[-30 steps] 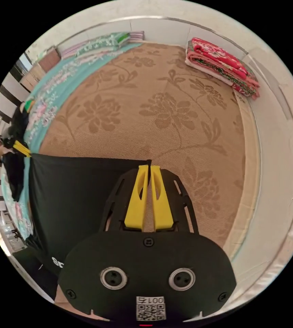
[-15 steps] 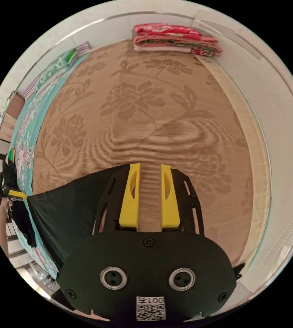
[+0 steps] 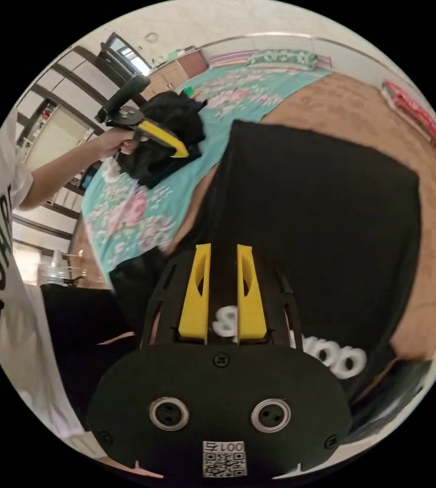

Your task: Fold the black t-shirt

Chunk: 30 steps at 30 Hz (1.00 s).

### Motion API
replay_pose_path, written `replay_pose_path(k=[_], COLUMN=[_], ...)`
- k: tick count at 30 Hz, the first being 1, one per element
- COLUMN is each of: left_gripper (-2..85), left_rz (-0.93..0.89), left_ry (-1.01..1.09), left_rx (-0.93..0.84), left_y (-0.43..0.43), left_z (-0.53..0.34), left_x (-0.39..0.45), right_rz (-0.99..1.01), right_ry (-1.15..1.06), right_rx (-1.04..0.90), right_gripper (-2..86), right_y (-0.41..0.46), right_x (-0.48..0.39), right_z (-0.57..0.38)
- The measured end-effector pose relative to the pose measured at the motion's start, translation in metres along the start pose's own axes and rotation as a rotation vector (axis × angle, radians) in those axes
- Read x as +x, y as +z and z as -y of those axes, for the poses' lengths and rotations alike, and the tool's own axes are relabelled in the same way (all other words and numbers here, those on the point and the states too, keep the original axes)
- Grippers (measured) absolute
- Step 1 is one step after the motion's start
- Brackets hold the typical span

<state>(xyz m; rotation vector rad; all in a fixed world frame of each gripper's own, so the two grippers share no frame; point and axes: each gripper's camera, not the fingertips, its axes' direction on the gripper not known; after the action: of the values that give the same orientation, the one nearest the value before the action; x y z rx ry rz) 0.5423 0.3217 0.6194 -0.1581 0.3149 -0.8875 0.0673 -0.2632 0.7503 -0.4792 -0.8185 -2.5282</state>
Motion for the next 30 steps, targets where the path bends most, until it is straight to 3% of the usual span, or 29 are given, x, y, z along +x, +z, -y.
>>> replay_pose_path(k=[6, 13, 19, 24, 30], left_gripper=[1.7, -0.7, -0.9, 1.5, 1.7], left_rz=[-0.232, -0.275, -0.451, -0.430, -0.430], left_ry=[-0.169, -0.429, -0.553, -0.635, -0.660], left_rx=[0.058, 0.166, 0.263, 0.292, 0.332], left_y=[0.082, 0.134, 0.180, 0.215, 0.269], left_z=[-0.071, -0.118, -0.164, -0.214, -0.252], left_x=[0.023, -0.034, -0.073, -0.081, -0.085], right_rz=[-0.020, -0.276, -0.258, -0.214, -0.173], right_ry=[0.186, 0.232, 0.185, 0.177, 0.273], right_rx=[-0.080, -0.150, -0.126, -0.140, 0.056], right_gripper=[13.7, 2.8, 1.2, 2.0, 9.1], right_y=[0.106, 0.194, 0.237, 0.258, 0.256], right_x=[-0.091, -0.141, -0.169, -0.173, -0.163], right_z=[-0.062, -0.107, -0.163, -0.197, -0.216])
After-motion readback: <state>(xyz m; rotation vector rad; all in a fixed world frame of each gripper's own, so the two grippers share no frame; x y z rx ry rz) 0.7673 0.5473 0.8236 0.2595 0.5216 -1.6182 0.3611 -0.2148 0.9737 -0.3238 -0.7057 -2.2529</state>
